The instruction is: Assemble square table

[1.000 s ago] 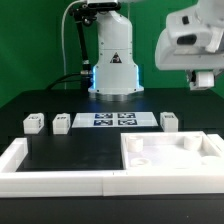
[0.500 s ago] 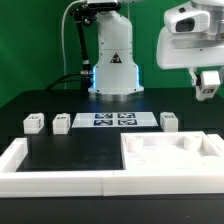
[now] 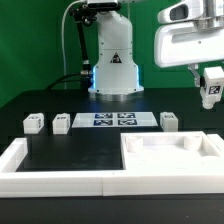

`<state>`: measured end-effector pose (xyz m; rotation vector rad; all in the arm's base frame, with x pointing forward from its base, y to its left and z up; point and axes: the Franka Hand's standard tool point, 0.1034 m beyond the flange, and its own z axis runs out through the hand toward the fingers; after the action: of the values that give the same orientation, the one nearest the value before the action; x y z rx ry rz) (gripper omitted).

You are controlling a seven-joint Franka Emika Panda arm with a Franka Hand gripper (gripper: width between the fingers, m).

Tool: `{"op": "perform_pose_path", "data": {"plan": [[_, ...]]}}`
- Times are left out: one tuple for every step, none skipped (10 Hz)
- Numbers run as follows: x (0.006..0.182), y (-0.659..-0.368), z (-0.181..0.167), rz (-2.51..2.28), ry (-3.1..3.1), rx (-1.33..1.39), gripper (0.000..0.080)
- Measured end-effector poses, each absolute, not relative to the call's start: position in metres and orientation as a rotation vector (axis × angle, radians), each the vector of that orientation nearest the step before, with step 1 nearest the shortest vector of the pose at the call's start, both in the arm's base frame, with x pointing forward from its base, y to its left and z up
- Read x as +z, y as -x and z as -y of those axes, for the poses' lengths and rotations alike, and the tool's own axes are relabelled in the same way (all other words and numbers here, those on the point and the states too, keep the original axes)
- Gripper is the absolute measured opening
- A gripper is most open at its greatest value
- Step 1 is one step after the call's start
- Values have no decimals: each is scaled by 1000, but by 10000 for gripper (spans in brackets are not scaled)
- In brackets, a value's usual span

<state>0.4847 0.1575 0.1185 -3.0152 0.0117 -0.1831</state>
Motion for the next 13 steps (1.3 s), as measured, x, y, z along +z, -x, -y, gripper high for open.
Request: {"op": "perform_pose_path", "data": {"plan": [[119,-486,-159,-9,2998,-291,287],[117,-484,-160,-5,2989,-337,287],[119,-497,-155,23,2963,-472,287],[121,-510,-147,41,2945,-578,287],[121,-519,-141,78,2957,-562,287],[124,-524,-139,104,2956,-580,287],[123,-523,-140,106,2957,-575,287],[123,-523,-140,106,2957,-575,287],[123,-523,-140,106,2957,-575,287],[122,-524,-138,118,2959,-577,287],[121,-533,-133,145,2965,-585,287],[123,-546,-129,157,2964,-605,287],[123,-555,-127,176,2963,-620,287]]}}
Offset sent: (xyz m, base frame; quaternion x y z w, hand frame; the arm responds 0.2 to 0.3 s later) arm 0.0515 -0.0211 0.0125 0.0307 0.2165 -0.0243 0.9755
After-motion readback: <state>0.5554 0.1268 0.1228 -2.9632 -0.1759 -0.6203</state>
